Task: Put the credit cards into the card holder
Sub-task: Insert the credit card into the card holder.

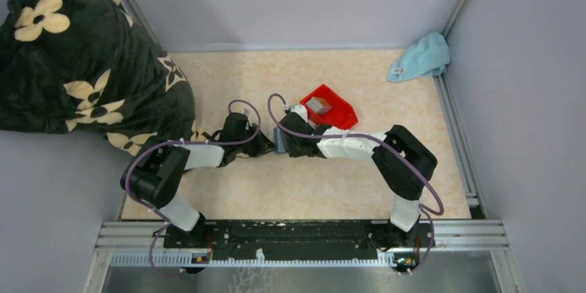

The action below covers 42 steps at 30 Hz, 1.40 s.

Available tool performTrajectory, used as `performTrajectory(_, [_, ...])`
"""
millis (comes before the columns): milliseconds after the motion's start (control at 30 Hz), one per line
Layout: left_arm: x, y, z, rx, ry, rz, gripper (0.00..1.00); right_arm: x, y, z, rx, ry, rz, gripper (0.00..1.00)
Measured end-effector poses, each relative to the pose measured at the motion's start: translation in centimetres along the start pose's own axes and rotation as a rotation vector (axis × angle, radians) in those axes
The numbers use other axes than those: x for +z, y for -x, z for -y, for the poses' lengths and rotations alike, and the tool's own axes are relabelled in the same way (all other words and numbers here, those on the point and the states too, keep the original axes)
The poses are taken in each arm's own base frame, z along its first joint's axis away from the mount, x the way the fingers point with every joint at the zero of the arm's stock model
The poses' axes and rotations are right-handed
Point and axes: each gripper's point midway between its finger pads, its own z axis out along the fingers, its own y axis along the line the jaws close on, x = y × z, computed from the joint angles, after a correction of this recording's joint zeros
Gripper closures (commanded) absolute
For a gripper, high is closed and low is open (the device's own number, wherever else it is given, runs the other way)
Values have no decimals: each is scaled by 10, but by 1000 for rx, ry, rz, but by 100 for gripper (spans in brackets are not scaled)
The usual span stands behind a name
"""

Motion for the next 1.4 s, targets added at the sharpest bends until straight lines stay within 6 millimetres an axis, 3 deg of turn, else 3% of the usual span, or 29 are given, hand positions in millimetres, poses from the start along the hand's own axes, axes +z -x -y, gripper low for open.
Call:
performTrajectory(500, [0, 0, 0, 0, -1, -1, 77, 12, -17, 0, -15, 0, -57, 98])
performTrajectory(867, [2, -2, 2, 2, -12, -10, 77, 17, -4, -18, -21, 25, -43, 98])
performTrajectory(1400, [3, -2, 3, 3, -17, -9, 77, 19, 8, -28, -48, 35, -34, 95])
